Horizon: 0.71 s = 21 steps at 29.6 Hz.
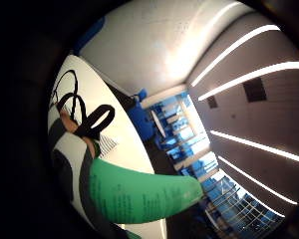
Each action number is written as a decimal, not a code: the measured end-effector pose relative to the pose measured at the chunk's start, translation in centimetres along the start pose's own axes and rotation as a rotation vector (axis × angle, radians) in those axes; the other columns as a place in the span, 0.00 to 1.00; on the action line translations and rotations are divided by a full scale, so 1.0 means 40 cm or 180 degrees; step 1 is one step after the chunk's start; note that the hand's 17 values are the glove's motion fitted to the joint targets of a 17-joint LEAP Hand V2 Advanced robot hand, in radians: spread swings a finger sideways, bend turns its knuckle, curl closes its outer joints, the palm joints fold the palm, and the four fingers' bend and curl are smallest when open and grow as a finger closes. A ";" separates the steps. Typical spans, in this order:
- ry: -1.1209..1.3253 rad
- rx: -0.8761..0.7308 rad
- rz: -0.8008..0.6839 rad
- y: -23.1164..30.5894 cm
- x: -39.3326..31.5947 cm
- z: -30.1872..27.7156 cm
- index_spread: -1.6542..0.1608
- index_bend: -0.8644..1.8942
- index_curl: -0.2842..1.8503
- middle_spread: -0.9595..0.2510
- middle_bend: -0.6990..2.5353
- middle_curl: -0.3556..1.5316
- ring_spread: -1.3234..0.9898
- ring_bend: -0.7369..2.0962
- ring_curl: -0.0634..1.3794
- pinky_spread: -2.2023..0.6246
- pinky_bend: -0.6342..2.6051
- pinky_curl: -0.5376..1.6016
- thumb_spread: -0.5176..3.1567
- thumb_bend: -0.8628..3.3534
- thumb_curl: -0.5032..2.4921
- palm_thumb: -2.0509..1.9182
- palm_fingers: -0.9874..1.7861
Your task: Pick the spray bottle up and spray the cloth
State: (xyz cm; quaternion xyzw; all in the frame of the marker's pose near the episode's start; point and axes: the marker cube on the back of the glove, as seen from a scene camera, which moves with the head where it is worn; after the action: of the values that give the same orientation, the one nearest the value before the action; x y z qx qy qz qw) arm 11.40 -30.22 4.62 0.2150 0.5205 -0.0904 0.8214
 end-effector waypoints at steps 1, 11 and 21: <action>-0.0023 -0.0006 -0.0002 0.002 -0.004 0.001 0.75 0.40 0.39 0.61 0.36 0.45 0.49 0.48 0.35 0.69 0.34 0.43 0.29 0.20 0.41 0.73 0.85; -0.0003 0.0028 -0.0056 0.007 -0.023 -0.010 0.75 0.40 0.39 0.61 0.36 0.45 0.49 0.48 0.35 0.69 0.34 0.43 0.29 0.20 0.41 0.73 0.85; -0.0169 0.0293 0.0223 -0.056 0.020 -0.050 0.75 0.40 0.39 0.61 0.36 0.45 0.49 0.48 0.35 0.69 0.34 0.43 0.29 0.20 0.41 0.73 0.85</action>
State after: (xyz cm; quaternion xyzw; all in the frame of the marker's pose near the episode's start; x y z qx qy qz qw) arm 9.29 -31.25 2.57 0.2682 0.4860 -0.0910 0.8268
